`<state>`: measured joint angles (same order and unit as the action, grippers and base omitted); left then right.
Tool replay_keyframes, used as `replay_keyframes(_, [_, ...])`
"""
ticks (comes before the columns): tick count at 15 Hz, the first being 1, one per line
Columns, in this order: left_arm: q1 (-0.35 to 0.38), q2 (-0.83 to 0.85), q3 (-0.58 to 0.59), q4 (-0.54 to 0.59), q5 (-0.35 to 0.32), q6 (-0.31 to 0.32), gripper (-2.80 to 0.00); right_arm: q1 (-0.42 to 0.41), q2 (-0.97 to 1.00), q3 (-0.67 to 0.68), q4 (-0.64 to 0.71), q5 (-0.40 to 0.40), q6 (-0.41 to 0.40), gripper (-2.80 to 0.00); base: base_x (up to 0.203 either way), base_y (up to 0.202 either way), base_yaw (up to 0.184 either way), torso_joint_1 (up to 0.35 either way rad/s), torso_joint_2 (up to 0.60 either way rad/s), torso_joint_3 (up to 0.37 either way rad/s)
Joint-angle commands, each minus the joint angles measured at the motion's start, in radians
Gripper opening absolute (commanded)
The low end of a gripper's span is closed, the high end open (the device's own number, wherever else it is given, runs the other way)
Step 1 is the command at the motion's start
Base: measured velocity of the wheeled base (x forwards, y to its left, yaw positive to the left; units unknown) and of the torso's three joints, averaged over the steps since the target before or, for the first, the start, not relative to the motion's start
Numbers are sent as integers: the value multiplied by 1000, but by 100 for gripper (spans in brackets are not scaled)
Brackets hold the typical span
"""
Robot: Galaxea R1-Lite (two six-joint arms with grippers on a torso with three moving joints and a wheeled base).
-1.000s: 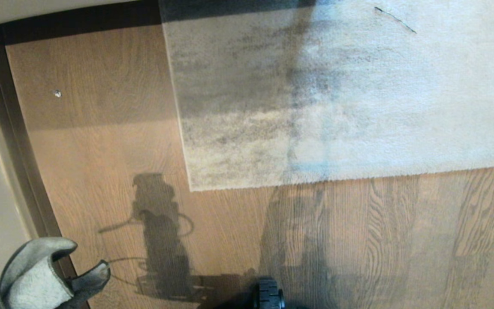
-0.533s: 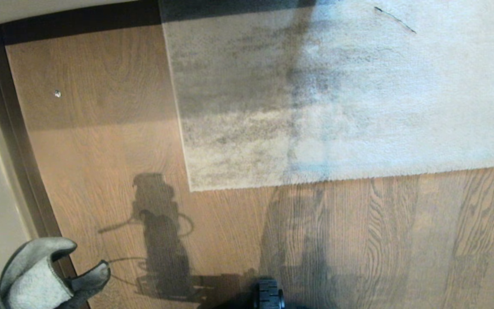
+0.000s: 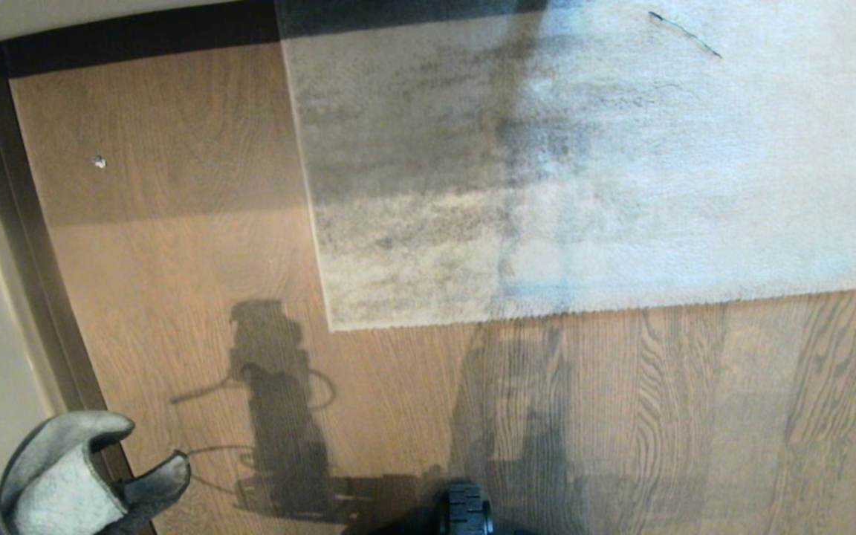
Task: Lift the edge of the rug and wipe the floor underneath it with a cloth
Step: Lift up the carpet
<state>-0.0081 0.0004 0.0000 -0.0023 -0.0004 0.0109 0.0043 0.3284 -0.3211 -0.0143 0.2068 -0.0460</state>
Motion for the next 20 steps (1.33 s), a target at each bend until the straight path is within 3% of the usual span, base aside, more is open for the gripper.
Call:
replay_keyframes(1, [0, 0, 0, -1, 0, 0, -280, 2, 155, -21, 0, 3, 3, -280, 0, 0, 0, 0, 0, 0])
replay_keyframes(5, [0, 0, 0, -1, 0, 0, -280, 12, 380, -17, -29, 8, 64, -280, 0, 0, 0, 0, 0, 0])
replay_keyframes(11, [0, 0, 0, -1, 0, 0, -280, 103, 754, 11, -278, 8, 165, -280, 0, 0, 0, 0, 0, 0])
replay_keyframes(15, [0, 0, 0, -1, 0, 0, -280, 127, 846, -3, -282, 9, 177, -280, 0, 0, 0, 0, 0, 0])
replay_keyframes(18, [0, 0, 0, -1, 0, 0, -280, 127, 871, -92, -164, 4, 230, -280, 0, 0, 0, 0, 0, 0])
replay_keyframes(20, [0, 0, 0, -1, 0, 0, -280, 129, 903, -83, -186, -1, 241, -280, 0, 0, 0, 0, 0, 0])
